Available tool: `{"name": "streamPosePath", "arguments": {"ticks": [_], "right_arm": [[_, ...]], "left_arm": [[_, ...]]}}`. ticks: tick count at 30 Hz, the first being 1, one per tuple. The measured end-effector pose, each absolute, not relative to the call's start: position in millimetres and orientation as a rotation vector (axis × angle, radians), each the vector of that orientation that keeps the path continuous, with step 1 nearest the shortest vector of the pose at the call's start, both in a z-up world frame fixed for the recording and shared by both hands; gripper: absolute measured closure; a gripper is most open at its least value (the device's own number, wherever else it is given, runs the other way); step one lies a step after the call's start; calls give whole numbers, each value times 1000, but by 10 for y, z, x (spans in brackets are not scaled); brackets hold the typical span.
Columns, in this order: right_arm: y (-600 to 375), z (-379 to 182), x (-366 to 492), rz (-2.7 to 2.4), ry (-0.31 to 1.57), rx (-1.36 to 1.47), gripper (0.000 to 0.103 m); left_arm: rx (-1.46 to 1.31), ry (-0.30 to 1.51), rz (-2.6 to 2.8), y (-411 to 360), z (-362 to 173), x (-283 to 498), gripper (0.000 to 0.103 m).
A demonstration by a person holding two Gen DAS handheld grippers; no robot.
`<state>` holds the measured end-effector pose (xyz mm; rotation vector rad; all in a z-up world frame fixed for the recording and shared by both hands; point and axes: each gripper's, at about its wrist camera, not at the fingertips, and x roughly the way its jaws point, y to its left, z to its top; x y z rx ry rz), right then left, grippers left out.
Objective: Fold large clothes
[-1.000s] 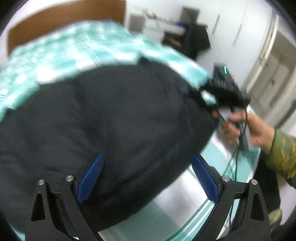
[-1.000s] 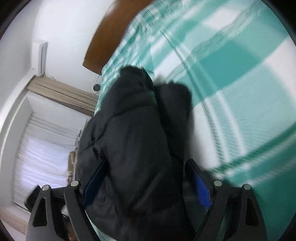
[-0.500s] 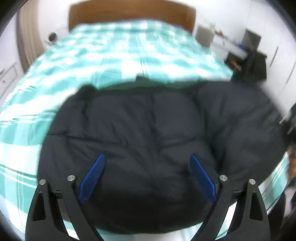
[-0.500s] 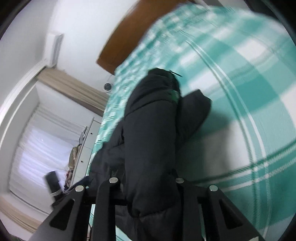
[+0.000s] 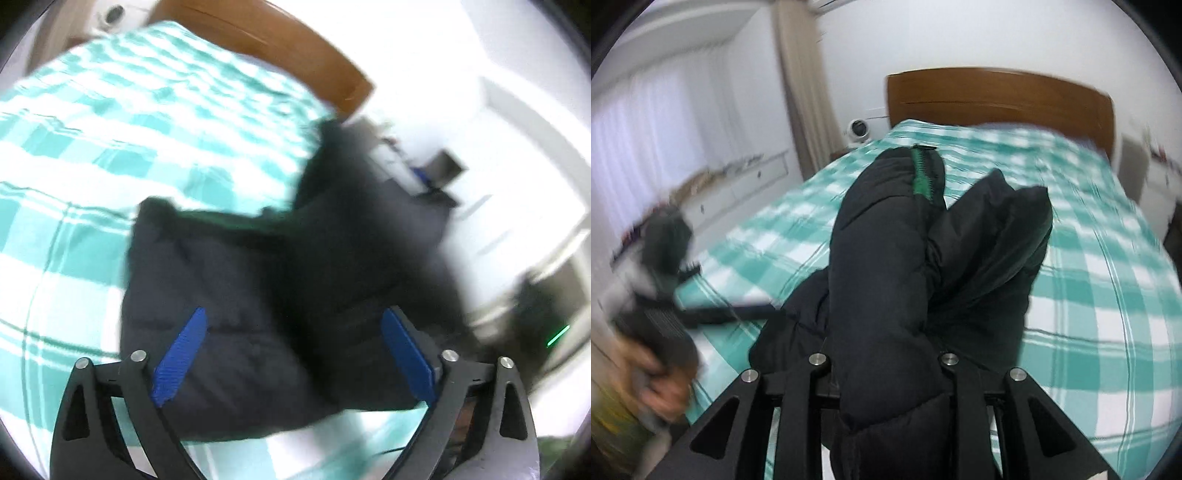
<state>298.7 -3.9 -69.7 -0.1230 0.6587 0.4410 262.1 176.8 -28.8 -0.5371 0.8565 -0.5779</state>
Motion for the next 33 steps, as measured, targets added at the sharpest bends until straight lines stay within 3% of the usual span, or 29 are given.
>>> {"name": "streamPosePath", "arguments": {"ticks": [6, 16, 22, 23, 24, 25, 26, 27, 28, 33], "right_arm": [[477, -936, 2659, 430, 600, -304, 73], [633, -1033, 2740, 386, 545, -485, 70], [823, -1157, 2727, 373, 519, -613, 70], [830, -1163, 2718, 378, 512, -623, 70], [815, -1161, 2712, 381, 507, -623, 70], [800, -1158, 2705, 382, 503, -621, 67], [752, -1134, 2696, 399, 501, -606, 64], [711, -1109, 2705, 417, 498, -594, 55], [665, -1044, 2661, 456, 492, -572, 49], [159, -325, 2387, 783, 529, -177, 47]], "left_arm": [[-528, 891, -862, 1499, -55, 3042, 3], [-150, 1035, -811, 711, 230, 3317, 2], [96, 1134, -613, 470, 8, 3150, 4], [96, 1158, -562, 471, -57, 3195, 10], [74, 1185, -520, 510, -111, 3240, 33], [32, 1204, -506, 564, -180, 3354, 48], [-38, 1208, -512, 659, -232, 3463, 54], [-94, 1202, -515, 765, -246, 3526, 66], [-137, 1197, -513, 889, -259, 3555, 70], [-206, 1168, -485, 1455, -376, 3585, 72]]}}
